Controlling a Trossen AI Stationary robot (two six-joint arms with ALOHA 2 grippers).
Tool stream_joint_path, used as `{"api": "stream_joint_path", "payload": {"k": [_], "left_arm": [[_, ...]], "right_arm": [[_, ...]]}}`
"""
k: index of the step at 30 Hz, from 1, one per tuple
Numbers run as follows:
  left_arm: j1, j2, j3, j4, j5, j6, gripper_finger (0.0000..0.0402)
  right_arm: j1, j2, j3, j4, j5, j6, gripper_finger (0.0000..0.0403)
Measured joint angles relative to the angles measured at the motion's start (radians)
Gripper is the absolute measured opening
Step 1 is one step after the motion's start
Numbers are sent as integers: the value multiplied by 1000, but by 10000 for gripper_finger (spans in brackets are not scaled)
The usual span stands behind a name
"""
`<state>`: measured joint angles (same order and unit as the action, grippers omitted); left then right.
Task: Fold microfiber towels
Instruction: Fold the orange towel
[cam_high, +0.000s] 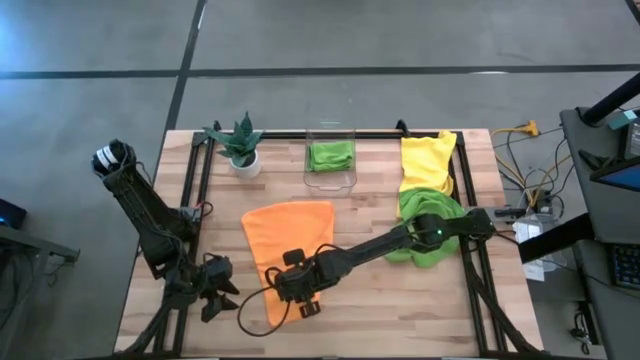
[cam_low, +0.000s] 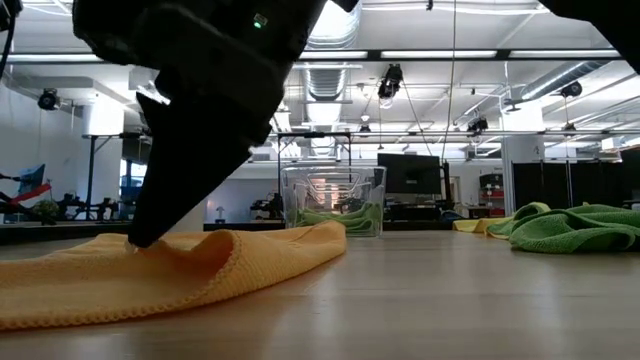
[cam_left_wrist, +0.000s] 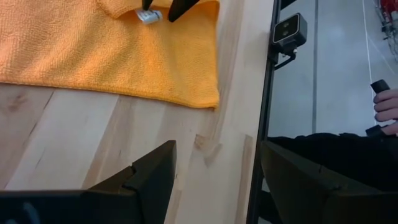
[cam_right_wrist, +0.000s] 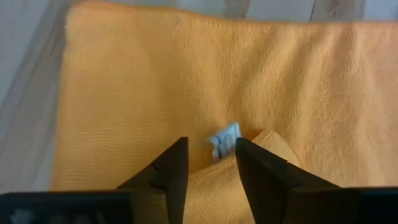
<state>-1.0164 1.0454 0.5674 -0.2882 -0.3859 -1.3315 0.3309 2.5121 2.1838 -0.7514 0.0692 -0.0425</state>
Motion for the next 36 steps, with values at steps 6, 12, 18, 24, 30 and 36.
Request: {"api": "stream_joint_path", "payload": {"k": [6, 12, 18, 24, 30, 36], "left_arm": [[0, 0, -1, 10, -1, 0, 219], [0, 0, -2, 10, -1, 0, 219], [0, 0, -2, 10, -1, 0, 219], [0, 0, -5, 10, 0, 1, 219], [0, -2, -6, 9, 0, 2, 219], [0, -2, -7, 10, 0, 5, 219]], "right_arm": [[-4, 9, -2, -1, 9, 23, 114], [-14, 9, 1, 0, 10, 93, 25], [-15, -5, 3, -10, 15, 133, 10], [-13, -54, 4, -84, 100, 271, 9], [26, -93, 4, -213, 137, 404, 9], [132, -98, -1, -344, 264, 676, 8]]}}
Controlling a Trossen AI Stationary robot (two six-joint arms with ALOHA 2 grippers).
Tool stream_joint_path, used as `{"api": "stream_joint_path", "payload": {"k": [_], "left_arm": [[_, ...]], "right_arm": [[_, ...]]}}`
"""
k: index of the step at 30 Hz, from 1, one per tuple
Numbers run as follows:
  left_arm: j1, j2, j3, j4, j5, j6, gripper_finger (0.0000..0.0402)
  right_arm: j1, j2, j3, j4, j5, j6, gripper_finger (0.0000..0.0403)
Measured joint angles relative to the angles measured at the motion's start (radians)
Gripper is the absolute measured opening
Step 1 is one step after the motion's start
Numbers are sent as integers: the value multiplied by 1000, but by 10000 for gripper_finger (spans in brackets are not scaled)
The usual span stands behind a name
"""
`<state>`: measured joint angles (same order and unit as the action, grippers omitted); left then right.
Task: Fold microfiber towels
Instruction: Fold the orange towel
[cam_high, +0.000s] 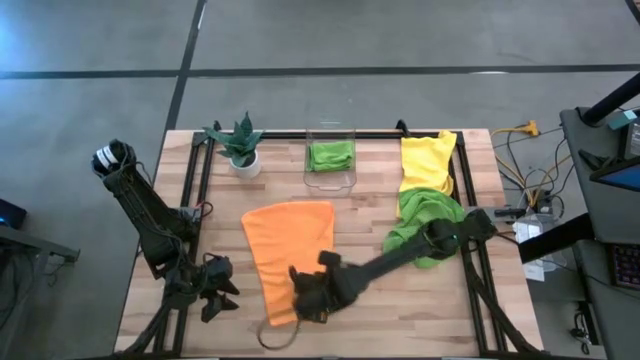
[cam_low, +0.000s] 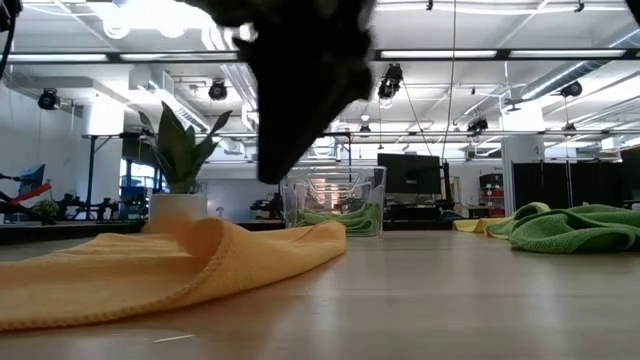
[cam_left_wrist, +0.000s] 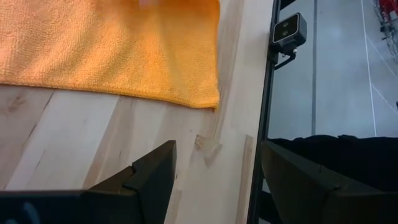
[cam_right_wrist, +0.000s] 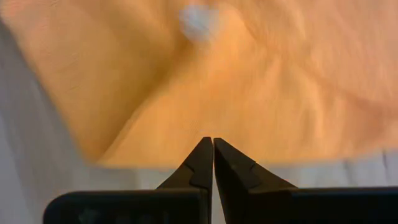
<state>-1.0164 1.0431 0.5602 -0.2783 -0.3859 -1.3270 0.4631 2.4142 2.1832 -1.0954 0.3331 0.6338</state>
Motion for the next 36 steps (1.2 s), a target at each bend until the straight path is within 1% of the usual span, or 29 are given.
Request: {"api": "stream_joint_path", "payload": {"k": [6, 9, 11, 13, 16, 18, 21, 24, 27, 30, 34, 36], "left_arm": [[0, 1, -1, 0, -1, 4, 219], [0, 3, -2, 0, -19, 10, 219], [1, 3, -4, 0, -24, 31, 219], [1, 3, -4, 1, -32, 52, 219], [2, 3, -4, 1, -35, 54, 219], [2, 3, -4, 5, -35, 52, 219], [2, 3, -4, 26, -35, 50, 219], [2, 3, -4, 61, -35, 49, 219], [2, 3, -4, 88, -34, 48, 219], [2, 3, -4, 97, -34, 44, 219], [2, 3, -4, 96, -33, 25, 219], [1, 3, -4, 97, -33, 25, 219]], "right_arm": [[133, 0, -32, -73, 130, 394, 8], [165, 0, -44, -50, 148, 432, 9], [163, 0, -61, 35, 127, 386, 11], [145, 0, -74, 149, 67, 295, 21], [99, -1, -107, 285, -59, 168, 51], [69, -1, -123, 327, -115, 93, 76], [28, 0, -125, 385, -126, -8, 110], [-16, 0, -115, 424, -132, -96, 133], [-62, 0, -117, 463, -154, -175, 142], [-105, 0, -118, 467, -159, -197, 142], [-154, 3, -123, 469, -238, -260, 135], [-170, 6, -123, 471, -268, -265, 131]]}}
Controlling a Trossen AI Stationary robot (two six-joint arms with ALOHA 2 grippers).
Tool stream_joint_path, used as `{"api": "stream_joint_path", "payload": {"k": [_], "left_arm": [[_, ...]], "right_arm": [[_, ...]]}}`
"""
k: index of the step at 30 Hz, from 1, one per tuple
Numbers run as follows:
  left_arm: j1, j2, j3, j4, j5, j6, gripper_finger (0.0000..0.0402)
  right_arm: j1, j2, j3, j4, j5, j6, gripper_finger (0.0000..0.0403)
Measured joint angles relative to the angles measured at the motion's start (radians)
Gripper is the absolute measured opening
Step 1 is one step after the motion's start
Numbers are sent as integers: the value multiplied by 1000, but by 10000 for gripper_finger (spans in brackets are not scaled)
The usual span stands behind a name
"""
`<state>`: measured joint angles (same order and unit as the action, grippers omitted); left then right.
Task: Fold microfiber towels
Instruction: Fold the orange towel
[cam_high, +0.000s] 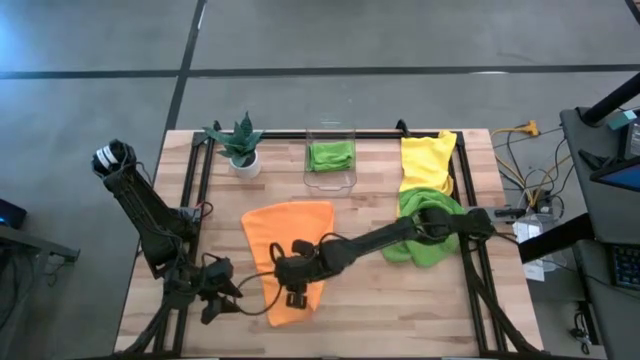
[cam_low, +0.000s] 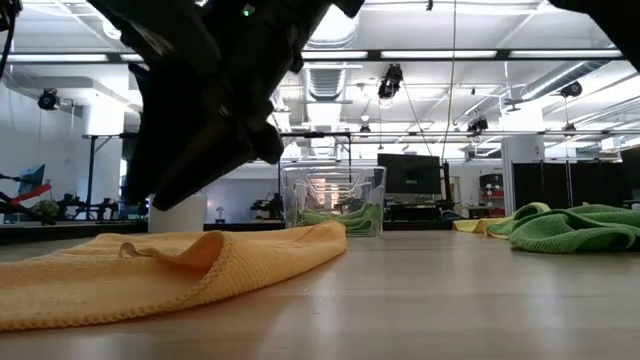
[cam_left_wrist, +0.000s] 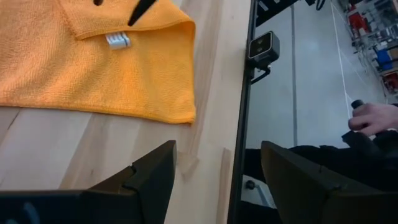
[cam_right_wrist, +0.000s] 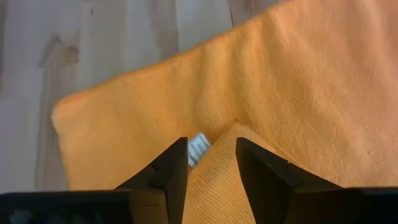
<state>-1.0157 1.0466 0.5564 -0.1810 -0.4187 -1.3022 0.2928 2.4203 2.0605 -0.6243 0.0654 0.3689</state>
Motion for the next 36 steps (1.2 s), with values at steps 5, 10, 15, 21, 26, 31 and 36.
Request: {"api": "stream_joint_path", "payload": {"k": [5, 10, 15, 21, 26, 31, 36], "left_arm": [[0, 0, 0, -1, 1, 0, 219], [0, 0, -1, -2, 0, 0, 219], [0, 0, -1, -2, -1, 0, 219], [0, 0, -1, -9, -4, 0, 219], [1, 0, -1, -11, -6, -1, 219], [1, 0, -1, -11, -6, -2, 219], [1, 0, -1, -11, -6, -2, 219]], "right_arm": [[-23, 17, -2, -17, -14, -2, 132], [-25, 38, -2, -16, -14, 4, 140], [-25, 45, -2, -25, -16, 9, 141], [-35, 45, -2, -66, -23, -7, 75], [-38, 45, -3, -78, -76, -28, 15], [-38, 45, 26, -85, -27, -29, 9], [-38, 36, 114, -128, 33, -29, 9]]}}
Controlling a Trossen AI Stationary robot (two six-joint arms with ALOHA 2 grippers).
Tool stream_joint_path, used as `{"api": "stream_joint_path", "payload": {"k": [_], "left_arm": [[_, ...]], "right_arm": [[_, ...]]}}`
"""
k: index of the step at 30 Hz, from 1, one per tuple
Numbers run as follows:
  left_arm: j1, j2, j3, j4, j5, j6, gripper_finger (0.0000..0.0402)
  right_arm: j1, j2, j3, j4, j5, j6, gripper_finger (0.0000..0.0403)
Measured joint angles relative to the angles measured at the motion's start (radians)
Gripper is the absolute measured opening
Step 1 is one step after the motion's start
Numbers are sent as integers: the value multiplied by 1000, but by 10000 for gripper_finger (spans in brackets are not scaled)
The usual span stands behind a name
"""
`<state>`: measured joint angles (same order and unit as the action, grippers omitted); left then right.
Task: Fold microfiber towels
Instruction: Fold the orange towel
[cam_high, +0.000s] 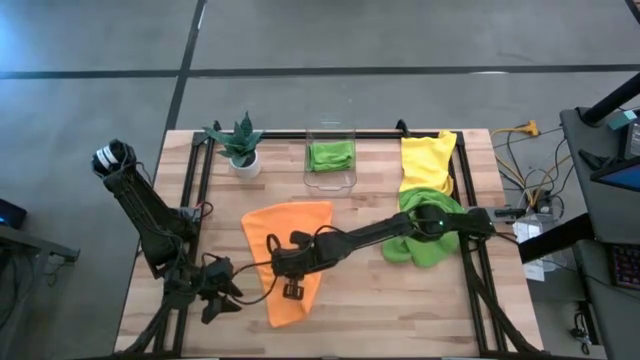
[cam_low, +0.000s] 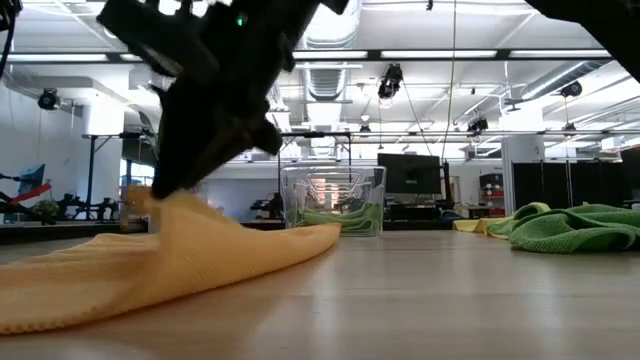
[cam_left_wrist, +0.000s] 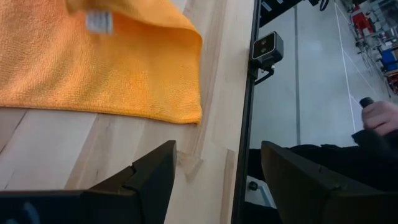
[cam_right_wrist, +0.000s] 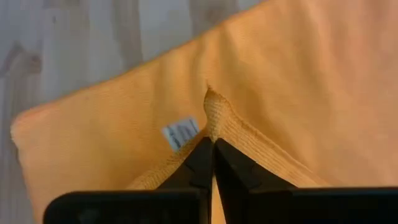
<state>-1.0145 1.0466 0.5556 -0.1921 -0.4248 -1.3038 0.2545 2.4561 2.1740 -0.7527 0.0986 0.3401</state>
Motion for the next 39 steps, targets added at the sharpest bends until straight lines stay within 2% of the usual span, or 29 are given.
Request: {"api": "stream_joint_path", "payload": {"k": [6, 11, 17, 25, 30, 33, 39], "left_arm": [[0, 0, 0, 0, 0, 0, 219], [0, 0, 0, -9, 0, 1, 219], [0, 0, -2, -12, 0, 1, 219], [0, 0, -6, -19, -2, 10, 219], [0, 0, -6, -28, -5, 10, 219], [0, 0, -6, -28, -8, 11, 219], [0, 0, -7, -28, -8, 11, 219]], "right_arm": [[12, 0, 78, -227, 64, 66, 9], [65, -3, 75, -382, 93, 180, 9], [168, -13, 65, -503, 183, 399, 8], [304, -34, 64, -670, 227, 767, 8], [381, -35, 53, -827, 222, 1019, 9], [411, -45, 34, -811, 186, 1056, 18], [439, -49, 34, -814, 75, 1123, 84]]}}
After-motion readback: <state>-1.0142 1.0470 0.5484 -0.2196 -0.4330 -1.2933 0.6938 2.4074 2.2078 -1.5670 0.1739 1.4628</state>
